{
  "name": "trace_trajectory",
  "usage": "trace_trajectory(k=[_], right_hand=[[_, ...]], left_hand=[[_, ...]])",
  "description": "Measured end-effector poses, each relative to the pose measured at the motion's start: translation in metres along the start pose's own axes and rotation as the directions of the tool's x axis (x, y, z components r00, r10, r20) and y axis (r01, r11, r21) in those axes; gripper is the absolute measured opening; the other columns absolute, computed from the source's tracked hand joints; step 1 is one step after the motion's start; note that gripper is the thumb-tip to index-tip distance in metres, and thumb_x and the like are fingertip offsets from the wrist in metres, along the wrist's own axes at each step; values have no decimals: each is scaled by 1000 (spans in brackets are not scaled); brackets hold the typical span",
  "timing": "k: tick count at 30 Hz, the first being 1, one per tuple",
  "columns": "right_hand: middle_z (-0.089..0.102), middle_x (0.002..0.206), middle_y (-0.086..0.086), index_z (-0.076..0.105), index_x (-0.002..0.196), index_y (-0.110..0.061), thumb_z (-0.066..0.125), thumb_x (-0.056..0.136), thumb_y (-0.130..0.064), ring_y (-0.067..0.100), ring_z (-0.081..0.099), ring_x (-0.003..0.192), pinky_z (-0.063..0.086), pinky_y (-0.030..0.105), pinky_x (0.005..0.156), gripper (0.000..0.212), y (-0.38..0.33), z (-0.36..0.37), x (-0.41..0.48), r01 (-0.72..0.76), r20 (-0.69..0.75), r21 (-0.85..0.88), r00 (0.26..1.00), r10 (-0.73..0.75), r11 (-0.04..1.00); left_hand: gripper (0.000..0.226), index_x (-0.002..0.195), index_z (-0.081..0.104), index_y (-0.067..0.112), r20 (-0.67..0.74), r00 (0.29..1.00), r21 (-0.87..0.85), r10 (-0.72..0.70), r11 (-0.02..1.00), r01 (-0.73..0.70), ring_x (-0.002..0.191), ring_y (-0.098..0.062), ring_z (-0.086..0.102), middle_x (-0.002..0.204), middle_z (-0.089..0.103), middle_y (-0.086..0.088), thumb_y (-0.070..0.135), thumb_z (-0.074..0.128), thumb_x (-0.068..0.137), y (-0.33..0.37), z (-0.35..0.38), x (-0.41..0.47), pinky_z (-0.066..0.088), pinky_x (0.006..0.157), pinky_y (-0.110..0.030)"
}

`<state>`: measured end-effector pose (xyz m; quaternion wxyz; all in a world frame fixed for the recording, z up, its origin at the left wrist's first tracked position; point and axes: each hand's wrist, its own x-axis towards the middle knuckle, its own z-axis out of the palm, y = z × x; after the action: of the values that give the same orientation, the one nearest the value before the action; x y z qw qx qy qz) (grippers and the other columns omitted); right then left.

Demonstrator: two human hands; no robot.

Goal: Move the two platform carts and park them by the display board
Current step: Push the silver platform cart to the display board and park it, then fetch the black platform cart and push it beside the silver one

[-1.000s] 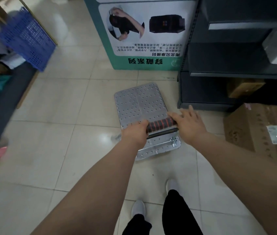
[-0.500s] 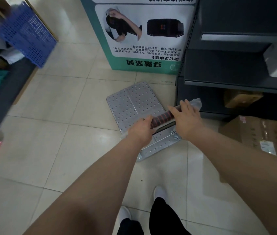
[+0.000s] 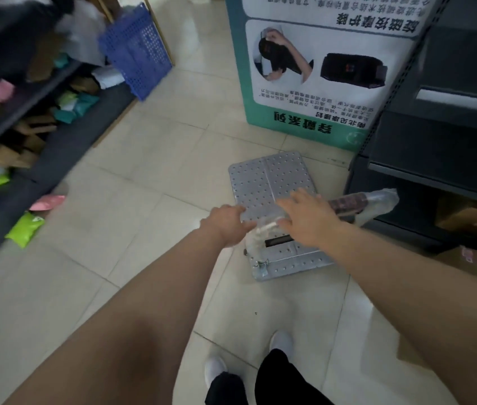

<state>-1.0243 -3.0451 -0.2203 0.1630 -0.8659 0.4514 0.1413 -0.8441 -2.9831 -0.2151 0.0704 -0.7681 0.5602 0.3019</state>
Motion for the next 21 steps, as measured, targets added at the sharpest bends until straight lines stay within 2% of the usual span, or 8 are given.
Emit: trace_trajectory(k=[5,10,15,21], right_hand=[[41,144,11,36,141,-20,35,95,-49,29,37,132,33,48,107,54,-70,7,7,152,77,-55,986,-148,987],[42,142,11,38,139,-17,35,96,-46,28,34,133,31,45,107,52,-159,24,-1,345,156,-123,933,-326,930],[36,148,7,35,143,-20,35,97,-44,25,29,137,26,43,111,52,-262,49,-39,528,253,-159,838,-483,834],[35,148,8,35,143,-18,35,98,-44,26,31,136,26,43,111,52,-376,94,-125,695,338,-185,709,-619,695]], left_hand=[[58,146,36,25,37,979,-64,-202,977,204,137,-31,33,149,39,-8,53,41,95,-69,-1,-53,34,109,-48],[54,143,40,25,64,932,-184,-357,914,362,134,-28,38,145,44,-6,50,41,96,-142,17,-126,36,108,-46],[54,144,41,21,73,872,-297,-485,824,483,137,-27,37,149,41,-4,49,40,97,-212,54,-223,33,111,-40],[56,144,40,19,95,781,-384,-617,701,601,138,-27,36,151,39,-4,49,39,97,-285,118,-364,30,113,-39]])
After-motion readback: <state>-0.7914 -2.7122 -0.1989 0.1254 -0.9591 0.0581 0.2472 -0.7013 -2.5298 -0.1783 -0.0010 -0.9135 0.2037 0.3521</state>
